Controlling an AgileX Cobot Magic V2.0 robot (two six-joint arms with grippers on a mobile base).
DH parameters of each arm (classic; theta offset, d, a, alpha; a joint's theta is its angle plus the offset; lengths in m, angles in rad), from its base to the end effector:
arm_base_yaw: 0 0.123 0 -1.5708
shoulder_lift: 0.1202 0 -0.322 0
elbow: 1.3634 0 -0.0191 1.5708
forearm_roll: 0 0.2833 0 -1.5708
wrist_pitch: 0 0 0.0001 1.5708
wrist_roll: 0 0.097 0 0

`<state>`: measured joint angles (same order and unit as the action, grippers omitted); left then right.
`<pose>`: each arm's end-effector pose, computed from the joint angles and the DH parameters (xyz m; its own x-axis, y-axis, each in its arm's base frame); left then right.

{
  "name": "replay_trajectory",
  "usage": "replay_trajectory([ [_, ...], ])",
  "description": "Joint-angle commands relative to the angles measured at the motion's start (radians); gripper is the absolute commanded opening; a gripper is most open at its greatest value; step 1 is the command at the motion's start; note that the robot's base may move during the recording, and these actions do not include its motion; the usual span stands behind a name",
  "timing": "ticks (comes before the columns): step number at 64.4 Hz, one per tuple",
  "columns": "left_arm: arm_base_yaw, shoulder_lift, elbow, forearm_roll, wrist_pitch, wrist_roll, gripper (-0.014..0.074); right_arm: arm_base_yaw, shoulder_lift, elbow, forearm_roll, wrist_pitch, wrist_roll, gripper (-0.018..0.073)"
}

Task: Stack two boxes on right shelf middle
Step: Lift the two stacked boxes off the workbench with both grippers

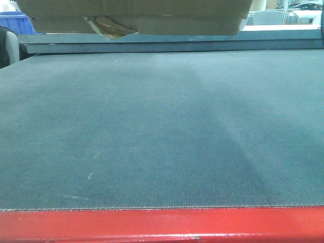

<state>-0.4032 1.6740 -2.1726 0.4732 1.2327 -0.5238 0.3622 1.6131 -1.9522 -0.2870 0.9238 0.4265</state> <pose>0.3554 -0.1063 0.5594 -0.5035 -0.1269 -0.8546 -0.1552 0.9864 -0.0551 0.3688 0.1163 0.5318 -0.4552 0.0857 -0.8862 -0.0462 0.9917 0.1196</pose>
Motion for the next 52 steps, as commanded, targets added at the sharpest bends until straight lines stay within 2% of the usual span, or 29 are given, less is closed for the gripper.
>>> replay_trajectory([
  [1, -0.002, -0.013, -0.013, 0.026, -0.022, -0.001, -0.0111, -0.001, -0.021, -0.014, -0.018, -0.074, 0.002, -0.0151],
  [15, -0.002, -0.013, -0.013, 0.024, -0.02, -0.001, -0.0111, -0.001, -0.021, -0.014, -0.018, -0.087, 0.005, -0.0151],
  [25, -0.002, -0.013, -0.013, 0.024, -0.02, -0.001, -0.0111, -0.001, -0.021, -0.014, -0.018, -0.084, 0.07, -0.0151],
  [52, -0.002, -0.013, -0.013, 0.034, -0.016, -0.001, -0.0111, -0.001, -0.019, -0.014, -0.028, -0.087, 0.063, -0.0151],
])
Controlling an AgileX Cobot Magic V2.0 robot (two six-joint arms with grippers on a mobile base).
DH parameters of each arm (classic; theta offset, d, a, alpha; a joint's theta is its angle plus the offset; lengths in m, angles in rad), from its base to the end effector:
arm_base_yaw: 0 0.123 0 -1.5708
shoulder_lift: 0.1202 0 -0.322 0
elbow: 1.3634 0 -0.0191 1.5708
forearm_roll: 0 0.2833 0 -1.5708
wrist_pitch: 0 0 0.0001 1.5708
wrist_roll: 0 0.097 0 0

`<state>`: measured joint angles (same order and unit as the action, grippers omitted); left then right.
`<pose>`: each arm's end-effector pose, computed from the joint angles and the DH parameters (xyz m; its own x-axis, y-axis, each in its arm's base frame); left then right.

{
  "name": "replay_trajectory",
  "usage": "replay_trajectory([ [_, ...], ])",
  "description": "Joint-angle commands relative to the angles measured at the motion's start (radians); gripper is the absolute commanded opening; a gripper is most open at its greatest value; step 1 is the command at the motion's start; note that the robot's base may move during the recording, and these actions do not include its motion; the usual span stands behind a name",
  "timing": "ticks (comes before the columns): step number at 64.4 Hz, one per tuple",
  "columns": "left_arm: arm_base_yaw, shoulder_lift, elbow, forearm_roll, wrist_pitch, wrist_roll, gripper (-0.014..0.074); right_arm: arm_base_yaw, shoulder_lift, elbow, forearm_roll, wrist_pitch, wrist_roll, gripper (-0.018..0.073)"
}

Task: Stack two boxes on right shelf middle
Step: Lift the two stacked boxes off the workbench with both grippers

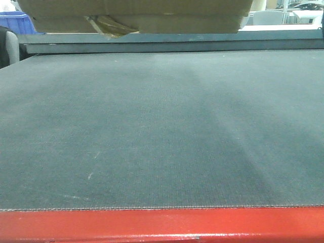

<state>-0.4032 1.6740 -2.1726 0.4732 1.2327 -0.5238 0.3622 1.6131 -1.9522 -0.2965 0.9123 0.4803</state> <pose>0.3554 -0.1063 0.5594 -0.5035 -0.1269 -0.8546 -0.1552 0.9864 -0.0551 0.3694 0.1160 0.5329 -0.4447 0.1345 -0.8855 -0.0230 0.9866 0.1614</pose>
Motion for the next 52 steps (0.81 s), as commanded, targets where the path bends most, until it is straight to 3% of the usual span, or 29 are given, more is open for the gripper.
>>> replay_trajectory([
  [1, -0.002, -0.013, -0.013, 0.034, -0.016, -0.001, -0.0111, -0.001, -0.019, -0.014, -0.019, -0.075, 0.009, -0.0151],
  [52, -0.002, -0.013, -0.013, 0.039, -0.02, -0.001, -0.0111, -0.001, -0.019, -0.014, -0.019, -0.075, 0.009, -0.0151],
])
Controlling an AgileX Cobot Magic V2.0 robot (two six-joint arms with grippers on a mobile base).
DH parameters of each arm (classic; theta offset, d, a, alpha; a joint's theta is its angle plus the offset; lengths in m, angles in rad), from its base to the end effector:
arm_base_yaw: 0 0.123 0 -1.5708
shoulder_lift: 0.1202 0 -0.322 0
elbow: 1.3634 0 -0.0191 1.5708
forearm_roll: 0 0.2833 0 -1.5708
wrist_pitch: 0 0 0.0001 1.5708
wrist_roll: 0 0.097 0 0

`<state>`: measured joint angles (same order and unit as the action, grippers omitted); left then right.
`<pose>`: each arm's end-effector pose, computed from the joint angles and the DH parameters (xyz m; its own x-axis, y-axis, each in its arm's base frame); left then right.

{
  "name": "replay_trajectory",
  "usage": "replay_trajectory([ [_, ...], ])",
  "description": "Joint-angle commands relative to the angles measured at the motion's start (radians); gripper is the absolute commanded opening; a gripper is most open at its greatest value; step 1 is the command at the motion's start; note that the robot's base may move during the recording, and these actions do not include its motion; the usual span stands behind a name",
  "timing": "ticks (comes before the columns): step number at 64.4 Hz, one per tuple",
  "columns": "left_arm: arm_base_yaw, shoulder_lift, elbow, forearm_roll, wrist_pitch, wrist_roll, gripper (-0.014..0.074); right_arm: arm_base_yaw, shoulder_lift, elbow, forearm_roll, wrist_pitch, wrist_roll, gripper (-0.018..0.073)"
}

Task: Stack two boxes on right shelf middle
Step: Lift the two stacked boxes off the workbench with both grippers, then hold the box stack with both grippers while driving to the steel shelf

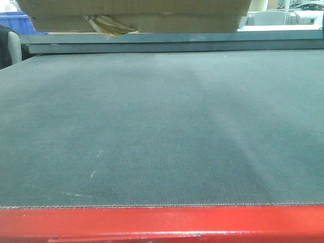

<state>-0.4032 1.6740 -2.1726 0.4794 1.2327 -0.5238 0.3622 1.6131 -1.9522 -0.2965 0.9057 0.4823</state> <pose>0.3555 -0.1057 0.5596 -0.5014 -0.1246 -0.8562 -0.1584 0.9861 -0.0507 0.3696 0.1162 0.5335 -0.4395 0.1370 -0.8877 -0.0249 0.9861 0.1645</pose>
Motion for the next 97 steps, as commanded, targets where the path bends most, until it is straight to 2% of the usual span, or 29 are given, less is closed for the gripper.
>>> replay_trajectory([
  [1, -0.002, -0.013, -0.013, 0.033, -0.02, -0.001, -0.0111, -0.001, -0.019, -0.014, -0.019, -0.068, 0.007, -0.0151],
  [97, -0.002, -0.011, -0.013, 0.033, -0.02, -0.001, -0.0111, -0.001, -0.019, -0.014, -0.019, -0.068, 0.007, -0.0151],
])
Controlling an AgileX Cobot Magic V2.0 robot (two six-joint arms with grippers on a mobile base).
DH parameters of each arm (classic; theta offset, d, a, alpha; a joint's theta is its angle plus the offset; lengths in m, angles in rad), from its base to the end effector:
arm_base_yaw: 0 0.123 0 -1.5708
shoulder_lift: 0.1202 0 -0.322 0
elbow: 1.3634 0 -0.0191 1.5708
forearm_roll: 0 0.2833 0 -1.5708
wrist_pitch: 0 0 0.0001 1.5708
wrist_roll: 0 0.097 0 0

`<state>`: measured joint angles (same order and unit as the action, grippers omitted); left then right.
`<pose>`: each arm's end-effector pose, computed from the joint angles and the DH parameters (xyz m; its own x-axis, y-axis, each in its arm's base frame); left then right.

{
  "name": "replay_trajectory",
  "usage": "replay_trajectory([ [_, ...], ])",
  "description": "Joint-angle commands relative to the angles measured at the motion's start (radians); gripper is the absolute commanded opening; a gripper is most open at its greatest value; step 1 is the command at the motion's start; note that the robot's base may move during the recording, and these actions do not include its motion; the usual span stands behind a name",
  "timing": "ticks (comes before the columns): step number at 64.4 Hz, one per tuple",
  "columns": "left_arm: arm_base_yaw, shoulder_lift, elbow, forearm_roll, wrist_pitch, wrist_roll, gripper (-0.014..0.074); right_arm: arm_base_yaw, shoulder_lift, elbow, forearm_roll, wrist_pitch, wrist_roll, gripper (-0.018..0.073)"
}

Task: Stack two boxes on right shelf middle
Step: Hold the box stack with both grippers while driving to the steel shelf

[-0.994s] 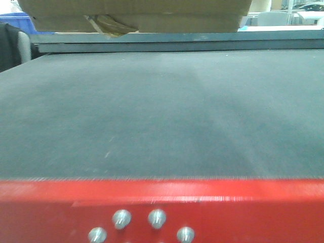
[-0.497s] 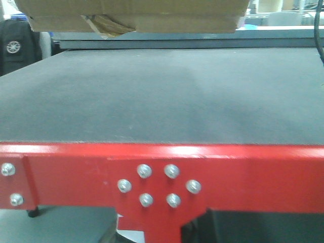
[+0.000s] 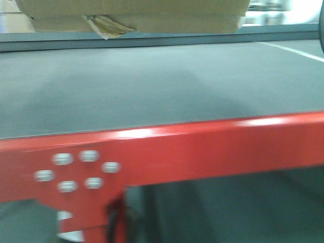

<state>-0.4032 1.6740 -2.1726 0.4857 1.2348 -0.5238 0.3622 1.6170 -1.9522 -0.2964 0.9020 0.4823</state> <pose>0.3555 -0.1051 0.5597 -0.5007 -0.1224 -0.8569 -0.1627 0.9856 -0.0458 0.3712 0.1169 0.5323 -0.4398 0.1361 -0.8877 -0.0258 0.9861 0.1640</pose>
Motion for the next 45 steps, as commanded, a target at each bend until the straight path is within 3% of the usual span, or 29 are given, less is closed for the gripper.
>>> replay_trajectory([
  [1, -0.002, -0.011, -0.013, 0.026, -0.022, -0.001, -0.0111, -0.001, -0.023, -0.014, -0.019, -0.065, 0.007, -0.0151],
  [45, -0.002, -0.011, -0.013, 0.026, -0.022, -0.001, -0.0111, -0.001, -0.023, -0.014, -0.019, -0.065, 0.007, -0.0151],
])
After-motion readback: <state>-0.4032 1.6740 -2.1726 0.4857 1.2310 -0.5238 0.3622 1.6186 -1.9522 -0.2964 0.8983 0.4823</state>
